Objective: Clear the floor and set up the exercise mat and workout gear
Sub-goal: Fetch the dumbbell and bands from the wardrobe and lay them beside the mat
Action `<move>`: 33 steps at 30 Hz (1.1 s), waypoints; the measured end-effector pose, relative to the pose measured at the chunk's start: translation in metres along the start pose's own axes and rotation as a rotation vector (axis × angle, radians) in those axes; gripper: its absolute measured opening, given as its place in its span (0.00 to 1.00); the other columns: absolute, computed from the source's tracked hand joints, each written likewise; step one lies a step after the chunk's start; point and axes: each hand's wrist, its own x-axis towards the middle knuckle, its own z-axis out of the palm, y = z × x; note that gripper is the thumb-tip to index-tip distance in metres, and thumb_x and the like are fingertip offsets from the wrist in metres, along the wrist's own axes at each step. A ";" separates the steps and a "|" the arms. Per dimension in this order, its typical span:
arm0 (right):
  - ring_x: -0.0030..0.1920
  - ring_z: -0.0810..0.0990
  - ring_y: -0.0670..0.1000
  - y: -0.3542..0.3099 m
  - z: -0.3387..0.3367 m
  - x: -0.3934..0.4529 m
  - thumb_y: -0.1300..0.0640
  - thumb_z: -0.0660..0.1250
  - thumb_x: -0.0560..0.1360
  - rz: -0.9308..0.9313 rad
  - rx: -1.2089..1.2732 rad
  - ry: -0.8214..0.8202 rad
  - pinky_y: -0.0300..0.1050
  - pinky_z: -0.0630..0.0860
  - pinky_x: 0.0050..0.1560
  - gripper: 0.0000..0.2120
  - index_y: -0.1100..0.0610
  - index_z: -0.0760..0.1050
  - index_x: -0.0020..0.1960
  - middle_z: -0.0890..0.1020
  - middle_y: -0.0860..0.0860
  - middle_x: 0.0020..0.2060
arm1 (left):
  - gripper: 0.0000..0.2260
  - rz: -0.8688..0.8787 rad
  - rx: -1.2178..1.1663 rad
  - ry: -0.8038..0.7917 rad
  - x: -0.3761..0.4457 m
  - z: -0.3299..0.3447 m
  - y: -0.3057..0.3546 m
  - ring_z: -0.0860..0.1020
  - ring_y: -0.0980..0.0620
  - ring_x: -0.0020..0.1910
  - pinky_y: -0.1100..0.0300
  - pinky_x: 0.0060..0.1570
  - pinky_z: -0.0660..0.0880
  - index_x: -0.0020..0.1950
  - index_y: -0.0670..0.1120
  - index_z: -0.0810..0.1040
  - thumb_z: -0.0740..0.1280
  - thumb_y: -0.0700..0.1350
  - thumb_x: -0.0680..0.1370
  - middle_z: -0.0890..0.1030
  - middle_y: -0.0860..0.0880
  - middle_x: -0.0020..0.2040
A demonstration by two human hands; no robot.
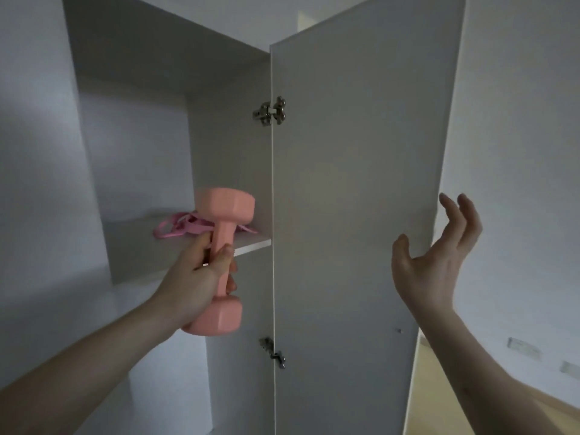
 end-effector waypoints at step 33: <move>0.78 0.59 0.39 -0.148 0.074 -0.185 0.56 0.76 0.75 0.261 0.473 -0.824 0.46 0.66 0.76 0.44 0.34 0.53 0.78 0.57 0.33 0.80 | 0.14 -0.090 0.132 -0.016 -0.150 -0.080 0.006 0.78 0.52 0.35 0.56 0.40 0.76 0.58 0.51 0.78 0.61 0.58 0.80 0.79 0.51 0.37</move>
